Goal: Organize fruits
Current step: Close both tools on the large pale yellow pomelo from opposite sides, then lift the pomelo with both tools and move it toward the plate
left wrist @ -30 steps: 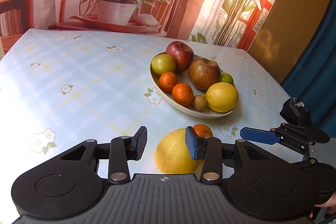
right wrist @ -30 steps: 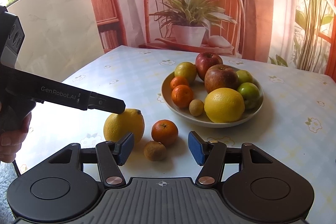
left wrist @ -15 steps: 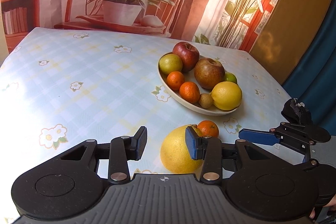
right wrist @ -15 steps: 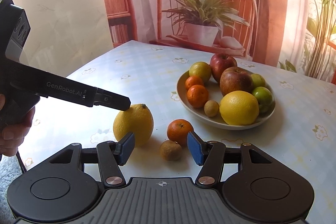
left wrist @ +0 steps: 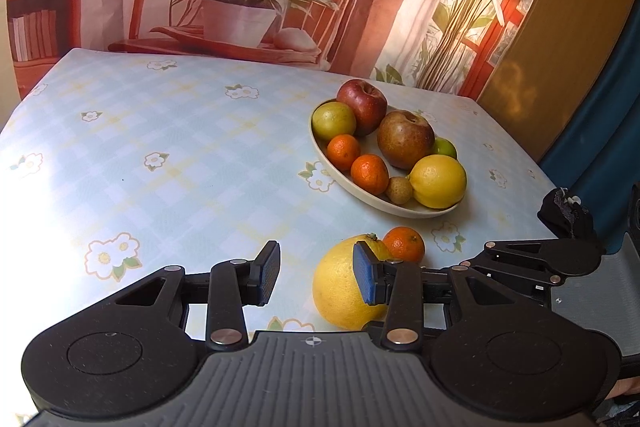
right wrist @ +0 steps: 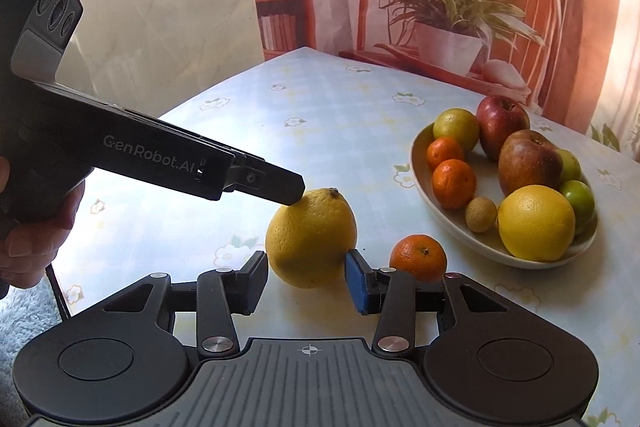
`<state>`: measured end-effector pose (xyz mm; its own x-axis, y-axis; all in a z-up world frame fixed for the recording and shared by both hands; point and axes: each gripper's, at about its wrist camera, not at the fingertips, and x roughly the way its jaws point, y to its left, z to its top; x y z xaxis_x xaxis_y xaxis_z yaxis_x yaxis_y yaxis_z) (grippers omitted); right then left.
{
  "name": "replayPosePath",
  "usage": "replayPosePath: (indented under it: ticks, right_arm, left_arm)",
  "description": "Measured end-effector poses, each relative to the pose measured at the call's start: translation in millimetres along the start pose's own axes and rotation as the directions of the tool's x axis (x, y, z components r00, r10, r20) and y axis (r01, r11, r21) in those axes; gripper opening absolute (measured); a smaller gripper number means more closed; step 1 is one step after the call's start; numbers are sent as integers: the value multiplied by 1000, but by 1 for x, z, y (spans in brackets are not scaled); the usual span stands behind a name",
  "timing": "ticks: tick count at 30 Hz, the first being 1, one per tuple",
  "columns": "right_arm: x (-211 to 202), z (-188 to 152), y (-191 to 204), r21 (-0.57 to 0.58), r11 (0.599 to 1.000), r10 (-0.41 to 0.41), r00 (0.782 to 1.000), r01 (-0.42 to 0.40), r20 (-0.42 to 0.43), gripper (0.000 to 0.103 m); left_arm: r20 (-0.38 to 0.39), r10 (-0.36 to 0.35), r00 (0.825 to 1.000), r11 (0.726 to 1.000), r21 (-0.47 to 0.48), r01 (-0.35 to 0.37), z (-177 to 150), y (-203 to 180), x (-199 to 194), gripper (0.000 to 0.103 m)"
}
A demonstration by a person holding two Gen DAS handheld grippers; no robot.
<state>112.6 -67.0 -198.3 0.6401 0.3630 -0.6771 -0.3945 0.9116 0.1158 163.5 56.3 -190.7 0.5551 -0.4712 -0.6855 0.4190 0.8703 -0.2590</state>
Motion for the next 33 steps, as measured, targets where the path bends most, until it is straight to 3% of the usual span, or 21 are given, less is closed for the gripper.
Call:
replayPosePath:
  ticks: [8,13,18,26,30,33]
  right_arm:
    - [0,-1,2,-26,1000,-13,1000,13,13,36]
    - [0,-1,4,-52,998,-23,1000,24,20,36]
    - [0,-1,5,-51,998,-25,999,26,22,36]
    - [-1,-1,6,-60,998,-18,999,21,36,35]
    - [-1,-2,4,-45,999,-12,999,14,39,36]
    - [1,-4,2,-25,1000,-12,999,13,36,43]
  left_arm:
    - [-15,-8,1000,1000,-18,8,5,5,0,41]
    - [20,-54,998,995,-80,56,10,6,1,41]
    - [-19,-116,993,989,-99,113,13,0,16,41]
    - [-50,-123,991,987,-114,117,10,5,24,40]
    - [-52,-138,989,984,-120,131,11,9,25,41]
    - [-47,-143,989,984,-113,137,9,9,24,41]
